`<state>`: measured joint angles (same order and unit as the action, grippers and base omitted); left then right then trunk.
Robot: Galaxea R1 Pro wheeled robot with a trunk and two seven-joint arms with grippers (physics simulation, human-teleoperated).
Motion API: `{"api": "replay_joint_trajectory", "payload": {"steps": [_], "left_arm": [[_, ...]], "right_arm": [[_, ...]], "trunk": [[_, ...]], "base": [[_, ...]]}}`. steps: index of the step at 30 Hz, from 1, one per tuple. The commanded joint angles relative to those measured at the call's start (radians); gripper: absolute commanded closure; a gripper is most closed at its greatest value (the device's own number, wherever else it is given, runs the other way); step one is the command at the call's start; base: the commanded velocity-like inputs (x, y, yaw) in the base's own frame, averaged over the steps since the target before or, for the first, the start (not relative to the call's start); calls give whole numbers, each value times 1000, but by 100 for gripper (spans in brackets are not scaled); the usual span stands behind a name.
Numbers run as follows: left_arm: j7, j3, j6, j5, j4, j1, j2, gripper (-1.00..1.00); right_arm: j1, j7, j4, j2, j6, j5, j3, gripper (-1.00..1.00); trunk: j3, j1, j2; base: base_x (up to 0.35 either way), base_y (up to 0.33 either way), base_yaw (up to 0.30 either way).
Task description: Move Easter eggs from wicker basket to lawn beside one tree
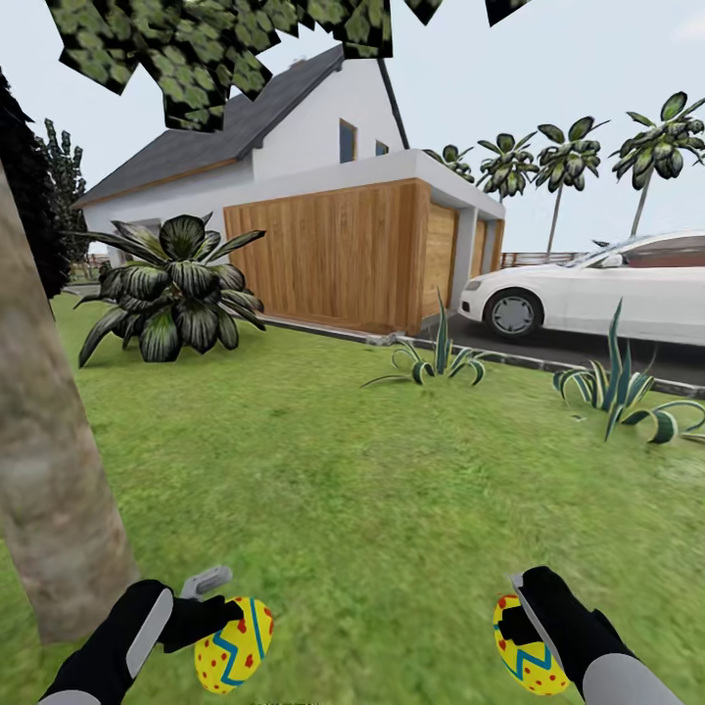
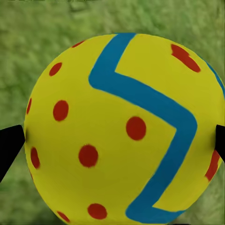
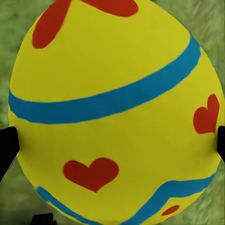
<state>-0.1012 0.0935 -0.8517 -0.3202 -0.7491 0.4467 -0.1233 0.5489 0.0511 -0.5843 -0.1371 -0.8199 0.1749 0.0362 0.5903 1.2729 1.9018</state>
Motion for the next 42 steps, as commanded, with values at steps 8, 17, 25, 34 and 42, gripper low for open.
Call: {"api": "replay_joint_trajectory", "payload": {"steps": [8,17,25,34,42], "left_arm": [[-2,3,-6,9,2,0,6,100],[-3,5,-6,9,2,1,5,100],[-3,5,-6,9,2,0,7,100],[-3,5,-6,10,2,1,7,100],[-3,5,-6,10,2,1,7,100]], "right_arm": [[0,6,-2,-1,-5,8,4,100],[0,6,-2,-1,-5,8,4,100],[0,6,-2,-1,-5,8,4,100],[0,6,0,-1,-5,8,4,100],[0,6,0,-1,-5,8,4,100]], "trunk": [[1,0,1],[1,0,1],[1,0,1],[1,0,1],[1,0,1]], "base": [[179,-187,296],[236,-251,296],[242,-252,296],[234,-268,296],[207,-279,296]]}}
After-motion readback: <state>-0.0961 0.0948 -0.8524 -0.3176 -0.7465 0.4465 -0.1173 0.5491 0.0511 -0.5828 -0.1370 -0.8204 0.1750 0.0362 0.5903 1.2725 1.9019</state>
